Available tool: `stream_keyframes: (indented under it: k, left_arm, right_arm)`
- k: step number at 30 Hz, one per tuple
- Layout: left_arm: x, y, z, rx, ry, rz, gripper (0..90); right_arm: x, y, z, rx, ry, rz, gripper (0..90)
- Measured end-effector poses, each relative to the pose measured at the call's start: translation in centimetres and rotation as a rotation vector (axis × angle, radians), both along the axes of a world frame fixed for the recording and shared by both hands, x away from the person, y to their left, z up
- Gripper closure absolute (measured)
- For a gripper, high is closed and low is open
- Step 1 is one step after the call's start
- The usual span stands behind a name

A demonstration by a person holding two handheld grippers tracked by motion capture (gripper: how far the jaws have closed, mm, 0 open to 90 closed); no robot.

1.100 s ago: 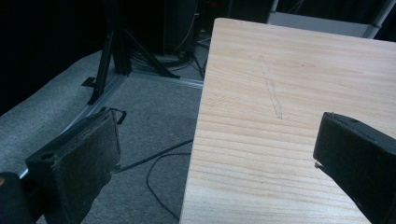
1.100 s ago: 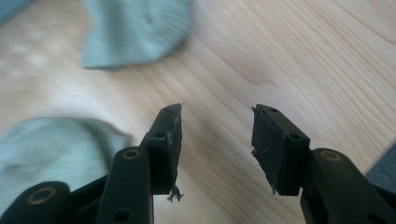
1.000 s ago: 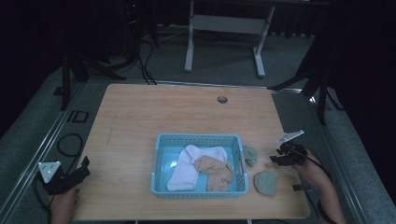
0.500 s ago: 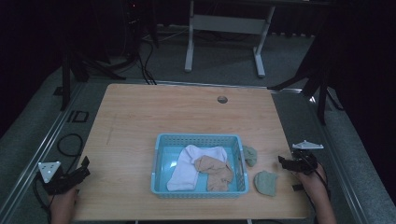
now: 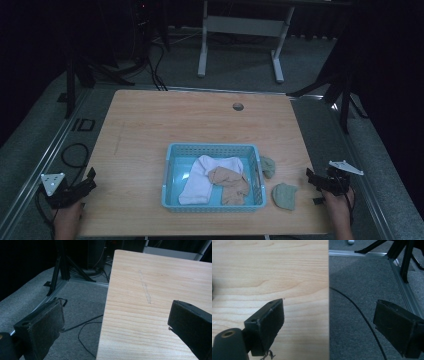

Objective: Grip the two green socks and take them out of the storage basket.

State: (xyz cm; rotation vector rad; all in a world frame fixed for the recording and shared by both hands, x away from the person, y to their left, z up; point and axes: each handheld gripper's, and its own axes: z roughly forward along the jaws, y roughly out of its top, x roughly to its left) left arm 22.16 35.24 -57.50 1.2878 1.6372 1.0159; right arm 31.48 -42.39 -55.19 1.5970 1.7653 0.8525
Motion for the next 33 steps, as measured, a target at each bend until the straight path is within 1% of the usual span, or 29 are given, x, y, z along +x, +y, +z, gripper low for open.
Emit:
stream_keyframes:
  k: [1,2,3,7,8,10,12,14,16,18,19,22,24,26,28,30,33]
  left_arm:
    - [0.0,0.0,0.0,0.0,0.0,0.0,0.7]
    - [0.0,0.0,0.0,0.0,0.0,-0.001,0.7]
    - [0.0,0.0,0.0,0.0,0.0,-0.001,0.7]
    - [0.0,0.0,0.0,0.0,0.002,-0.001,0.7]
    - [0.0,0.0,0.0,0.0,0.002,-0.001,0.7]
    - [0.0,0.0,0.0,0.0,0.002,-0.001,0.7]
    - [0.0,0.0,0.0,0.0,0.002,-0.002,0.7]
    - [0.0,0.0,0.0,0.001,0.004,-0.002,0.7]
    - [0.0,0.0,0.0,0.002,0.004,-0.003,0.7]
    - [0.0,0.0,0.0,0.001,0.004,-0.002,0.7]
    - [0.0,0.0,0.0,0.001,0.004,-0.003,0.7]
    - [0.0,0.0,0.0,0.001,0.001,-0.003,0.7]
    - [0.0,0.0,0.0,0.001,-0.001,-0.003,0.7]
    - [0.0,0.0,0.0,0.001,0.0,-0.003,0.7]
    - [0.0,0.0,0.0,0.0,0.0,-0.004,0.7]
    - [0.0,0.0,0.0,0.0,0.002,-0.004,0.7]
    - [0.0,0.0,0.0,0.002,0.0,-0.004,0.7]
  right_arm:
    - [0.0,0.0,0.0,0.0,0.0,0.0,9.6]
    - [-0.6,-0.1,-0.2,0.019,-0.022,-0.02,9.6]
    - [-0.6,-0.1,-0.2,0.019,-0.022,-0.02,9.6]
    - [-1.7,-0.1,-0.6,0.012,-0.064,-0.051,9.7]
    - [-1.7,-0.1,-0.6,0.012,-0.064,-0.051,9.7]
    - [-2.7,-0.2,-0.9,0.038,-0.111,-0.068,9.7]
    - [-3.1,-0.1,-0.9,0.024,-0.134,-0.073,9.7]
    - [-3.6,0.1,-1.0,0.017,-0.18,-0.081,9.7]
    - [-4.0,0.4,-0.9,-0.005,-0.206,-0.088,9.7]
    - [-4.4,0.5,-0.9,-0.013,-0.246,-0.085,9.7]
    - [-4.5,0.6,-0.9,-0.015,-0.252,-0.08,9.7]
    - [-4.8,0.7,-0.9,-0.035,-0.268,-0.09,9.7]
    - [-5.0,0.6,-0.9,-0.024,-0.289,-0.096,9.7]
    - [-5.3,0.5,-0.9,-0.001,-0.313,-0.093,9.7]
    - [-5.4,0.3,-0.8,0.007,-0.324,-0.098,9.7]
    - [-5.4,0.2,-0.9,0.02,-0.322,-0.091,9.7]
    - [-5.2,0.2,-1.0,0.011,-0.31,-0.092,9.7]
